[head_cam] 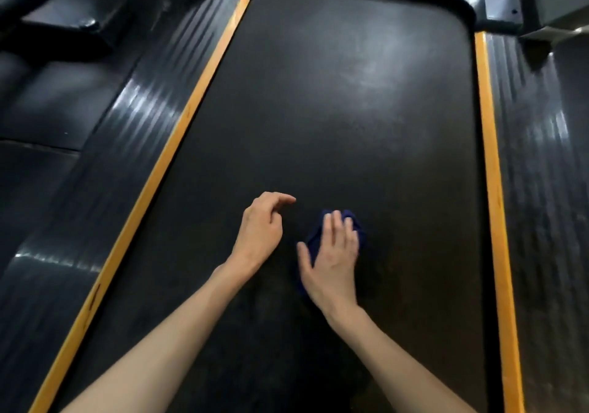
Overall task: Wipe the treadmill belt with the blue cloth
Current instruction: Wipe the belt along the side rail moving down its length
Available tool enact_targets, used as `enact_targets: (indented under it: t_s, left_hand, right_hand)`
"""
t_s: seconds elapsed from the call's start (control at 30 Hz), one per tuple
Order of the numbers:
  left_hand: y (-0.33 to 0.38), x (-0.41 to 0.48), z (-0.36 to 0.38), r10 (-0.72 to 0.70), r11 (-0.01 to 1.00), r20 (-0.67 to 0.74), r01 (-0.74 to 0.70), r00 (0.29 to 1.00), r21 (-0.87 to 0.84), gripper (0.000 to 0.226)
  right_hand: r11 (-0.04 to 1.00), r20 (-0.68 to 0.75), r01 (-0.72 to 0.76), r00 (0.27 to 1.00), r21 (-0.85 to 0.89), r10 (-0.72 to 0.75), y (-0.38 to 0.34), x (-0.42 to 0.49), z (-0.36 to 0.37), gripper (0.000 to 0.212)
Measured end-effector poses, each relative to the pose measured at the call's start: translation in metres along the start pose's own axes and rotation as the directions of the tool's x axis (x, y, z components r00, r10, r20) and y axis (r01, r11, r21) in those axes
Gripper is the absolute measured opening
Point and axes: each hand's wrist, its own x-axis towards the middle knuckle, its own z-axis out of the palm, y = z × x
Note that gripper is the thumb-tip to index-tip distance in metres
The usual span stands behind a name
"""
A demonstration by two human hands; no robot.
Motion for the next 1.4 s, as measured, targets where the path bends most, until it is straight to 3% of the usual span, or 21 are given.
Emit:
enact_targets:
  t_s: [0.07, 0.13, 0.2, 0.27, 0.37, 0.43, 0.47, 0.53, 0.63, 0.7, 0.73, 0.8, 0.9, 0.97, 1.0, 1.03, 1.13, 1.2, 1.27, 1.33, 1.4]
  left_hand:
    - [-0.015, -0.004, -0.024, -0.034, 0.998, -0.059, 0.037, 0.998, 0.052, 0.044]
    - [-0.035, -0.012, -0.050, -0.089, 0.989, -0.078, 0.098, 0.993, 0.113, 0.043]
    - [-0.058, -0.023, -0.076, -0.100, 0.968, -0.091, 0.118, 0.991, 0.221, 0.044]
    - [-0.080, -0.037, -0.097, -0.127, 0.924, -0.112, 0.158, 0.986, 0.347, 0.048]
    - [-0.100, -0.065, -0.116, -0.227, 0.854, -0.193, 0.290, 0.955, 0.432, 0.059]
    - [-0.108, -0.083, -0.121, -0.260, 0.816, -0.255, 0.353, 0.931, 0.457, 0.066]
    - [-0.112, -0.091, -0.124, -0.264, 0.796, -0.279, 0.372, 0.923, 0.477, 0.068]
    - [-0.119, -0.102, -0.132, -0.275, 0.775, -0.304, 0.398, 0.912, 0.492, 0.071]
    - [-0.126, -0.111, -0.145, -0.278, 0.811, -0.269, 0.375, 0.922, 0.449, 0.076]
    - [-0.129, -0.111, -0.152, -0.269, 0.848, -0.235, 0.345, 0.934, 0.402, 0.078]
    - [-0.131, -0.111, -0.156, -0.272, 0.861, -0.216, 0.337, 0.938, 0.380, 0.079]
    - [-0.133, -0.112, -0.162, -0.304, 0.878, -0.152, 0.339, 0.940, 0.338, 0.081]
    - [-0.133, -0.110, -0.168, -0.355, 0.886, -0.060, 0.356, 0.933, 0.297, 0.088]
    - [-0.133, -0.108, -0.171, -0.363, 0.885, -0.033, 0.355, 0.931, 0.301, 0.090]
    - [-0.133, -0.108, -0.172, -0.364, 0.885, -0.026, 0.354, 0.931, 0.301, 0.090]
    - [-0.133, -0.107, -0.174, -0.361, 0.889, -0.023, 0.351, 0.932, 0.295, 0.090]
    - [-0.132, -0.107, -0.175, -0.360, 0.893, -0.020, 0.351, 0.933, 0.282, 0.089]
    - [-0.130, -0.107, -0.174, -0.362, 0.888, -0.018, 0.350, 0.932, 0.299, 0.088]
    - [-0.129, -0.106, -0.174, -0.359, 0.884, -0.018, 0.346, 0.933, 0.313, 0.090]
    - [-0.128, -0.105, -0.176, -0.372, 0.876, -0.005, 0.353, 0.928, 0.329, 0.091]
    - [-0.127, -0.104, -0.176, -0.376, 0.871, 0.005, 0.351, 0.927, 0.344, 0.091]
  right_hand:
    - [0.951, 0.150, 0.306, 0.943, -0.031, -0.299, -0.042, -0.012, 0.023, 0.069]
    - [0.797, 0.312, 0.601, 0.769, -0.060, -0.557, -0.065, -0.016, 0.041, 0.063]
    - [0.611, 0.329, 0.780, 0.618, -0.139, -0.714, -0.060, 0.002, 0.046, 0.056]
    - [0.624, 0.205, 0.728, 0.682, -0.286, -0.702, -0.040, 0.032, 0.042, 0.054]
    - [0.918, -0.018, 0.322, 0.942, -0.230, -0.335, -0.036, 0.063, 0.033, 0.049]
    - [0.971, -0.058, 0.185, 0.979, -0.149, -0.196, -0.069, 0.053, 0.048, 0.050]
    - [0.961, -0.068, 0.246, 0.964, -0.128, -0.257, -0.088, 0.038, 0.061, 0.050]
    - [0.864, 0.021, 0.498, 0.867, -0.069, -0.498, -0.122, -0.007, 0.090, 0.053]
    - [0.522, 0.272, 0.849, 0.522, -0.081, -0.808, -0.135, -0.050, 0.105, 0.051]
    - [0.325, 0.303, 0.944, 0.328, -0.063, -0.895, -0.125, -0.016, 0.099, 0.047]
    - [0.291, 0.274, 0.953, 0.304, -0.087, -0.912, -0.121, 0.007, 0.096, 0.047]
    - [0.404, 0.189, 0.897, 0.435, -0.181, -0.880, -0.113, 0.054, 0.087, 0.054]
    - [0.763, 0.066, 0.626, 0.778, -0.158, -0.625, -0.129, 0.078, 0.080, 0.070]
    - [0.824, 0.021, 0.565, 0.825, -0.043, -0.565, -0.153, 0.054, 0.090, 0.069]
    - [0.760, 0.018, 0.650, 0.760, -0.007, -0.650, -0.159, 0.035, 0.098, 0.065]
    - [0.635, 0.055, 0.772, 0.634, 0.013, -0.772, -0.160, 0.012, 0.107, 0.058]
    - [0.226, 0.295, 0.971, 0.194, 0.080, -0.936, -0.146, -0.036, 0.111, 0.061]
    - [0.075, 0.338, 0.995, 0.047, 0.070, -0.940, -0.139, -0.004, 0.108, 0.056]
    - [0.182, 0.292, 0.983, 0.183, -0.032, -0.939, -0.141, 0.046, 0.098, 0.049]
    - [0.410, 0.192, 0.902, 0.429, -0.131, -0.883, -0.140, 0.097, 0.085, 0.051]
    - [0.629, 0.185, 0.757, 0.654, -0.179, -0.734, -0.143, 0.123, 0.073, 0.071]
